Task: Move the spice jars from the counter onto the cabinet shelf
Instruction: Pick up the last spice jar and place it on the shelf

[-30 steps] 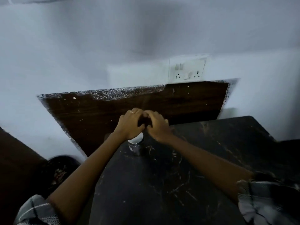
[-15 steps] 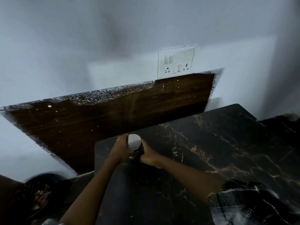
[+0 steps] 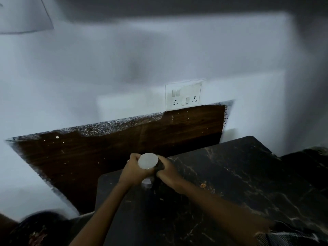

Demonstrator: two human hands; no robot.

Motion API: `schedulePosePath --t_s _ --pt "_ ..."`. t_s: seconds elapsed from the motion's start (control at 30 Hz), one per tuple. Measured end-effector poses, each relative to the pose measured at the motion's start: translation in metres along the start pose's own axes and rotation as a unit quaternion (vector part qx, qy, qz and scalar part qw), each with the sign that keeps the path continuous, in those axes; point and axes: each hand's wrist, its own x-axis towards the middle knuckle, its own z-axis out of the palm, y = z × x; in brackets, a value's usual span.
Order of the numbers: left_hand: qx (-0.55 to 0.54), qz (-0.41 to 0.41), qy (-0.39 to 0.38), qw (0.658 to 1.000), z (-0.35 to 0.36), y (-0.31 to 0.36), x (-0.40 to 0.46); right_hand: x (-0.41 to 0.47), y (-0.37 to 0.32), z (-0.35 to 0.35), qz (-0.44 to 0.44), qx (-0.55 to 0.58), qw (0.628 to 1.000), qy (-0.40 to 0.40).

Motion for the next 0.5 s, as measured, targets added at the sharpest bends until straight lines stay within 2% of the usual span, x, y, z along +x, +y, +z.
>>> schedulePosePath --t_s 0.23,0.33,0.4,0.5 --pt "-0.015 0.097 0.095 0.991 -0.019 0.142 -0.010 -0.030 -0.062 -0.094 -0.099 0.135 0.984 0.062" --pt "-0.069 0.140 0.124 0.980 -0.032 0.209 -0.023 -0.054 -0.092 -0.139 -0.154 0.186 0.968 0.063" --pt "-0.142 0.159 0.115 0.970 -0.043 0.250 -0.030 -0.073 -0.112 -0.166 -0.190 0.241 0.950 0.056" --pt "-0.273 0.174 0.046 0.945 -0.061 0.306 -0.045 -0.103 -0.129 -0.198 -0.193 0.365 0.910 0.026"
